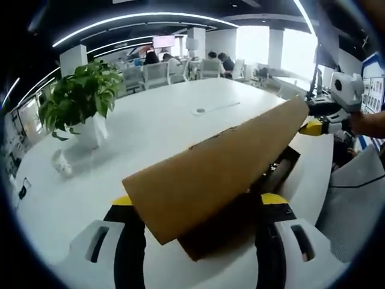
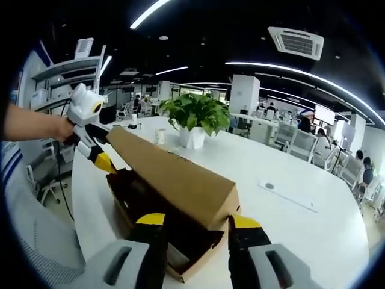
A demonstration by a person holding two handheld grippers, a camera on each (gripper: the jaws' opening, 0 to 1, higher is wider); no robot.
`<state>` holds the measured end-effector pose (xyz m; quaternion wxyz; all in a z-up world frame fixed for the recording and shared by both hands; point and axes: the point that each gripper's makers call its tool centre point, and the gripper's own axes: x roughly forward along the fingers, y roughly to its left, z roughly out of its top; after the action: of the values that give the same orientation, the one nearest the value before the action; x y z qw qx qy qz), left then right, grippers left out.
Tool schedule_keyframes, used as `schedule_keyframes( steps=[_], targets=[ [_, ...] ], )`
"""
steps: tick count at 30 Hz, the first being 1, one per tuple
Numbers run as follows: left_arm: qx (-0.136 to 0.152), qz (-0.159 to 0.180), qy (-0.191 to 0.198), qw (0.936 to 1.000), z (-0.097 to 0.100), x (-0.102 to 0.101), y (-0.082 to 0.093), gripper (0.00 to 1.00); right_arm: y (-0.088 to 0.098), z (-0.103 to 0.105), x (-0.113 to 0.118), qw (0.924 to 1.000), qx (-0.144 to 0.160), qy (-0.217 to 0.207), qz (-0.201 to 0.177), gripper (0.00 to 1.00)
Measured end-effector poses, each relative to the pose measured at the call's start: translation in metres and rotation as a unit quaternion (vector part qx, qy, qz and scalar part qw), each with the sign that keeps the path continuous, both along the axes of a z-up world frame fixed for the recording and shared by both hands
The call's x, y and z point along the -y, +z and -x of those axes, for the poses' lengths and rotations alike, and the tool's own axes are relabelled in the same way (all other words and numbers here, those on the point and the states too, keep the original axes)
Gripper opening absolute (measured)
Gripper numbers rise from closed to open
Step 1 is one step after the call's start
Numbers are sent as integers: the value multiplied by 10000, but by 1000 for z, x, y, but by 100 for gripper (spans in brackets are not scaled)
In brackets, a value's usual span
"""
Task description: Operate the shoe box by opening the lid, removing the specified soft item, and placing it in the target area until the item is outside and the box remains undamaged.
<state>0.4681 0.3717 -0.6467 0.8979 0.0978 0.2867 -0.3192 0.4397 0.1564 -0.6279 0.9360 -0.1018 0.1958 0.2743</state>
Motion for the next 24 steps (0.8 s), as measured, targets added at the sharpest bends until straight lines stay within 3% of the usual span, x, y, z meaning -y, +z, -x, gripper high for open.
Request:
schedule_keyframes(
  steps=[24],
  targets=[
    [204, -10, 13, 9998, -26, 1, 17, 70, 21, -32, 7, 9995, 293, -106, 11, 29]
  ],
)
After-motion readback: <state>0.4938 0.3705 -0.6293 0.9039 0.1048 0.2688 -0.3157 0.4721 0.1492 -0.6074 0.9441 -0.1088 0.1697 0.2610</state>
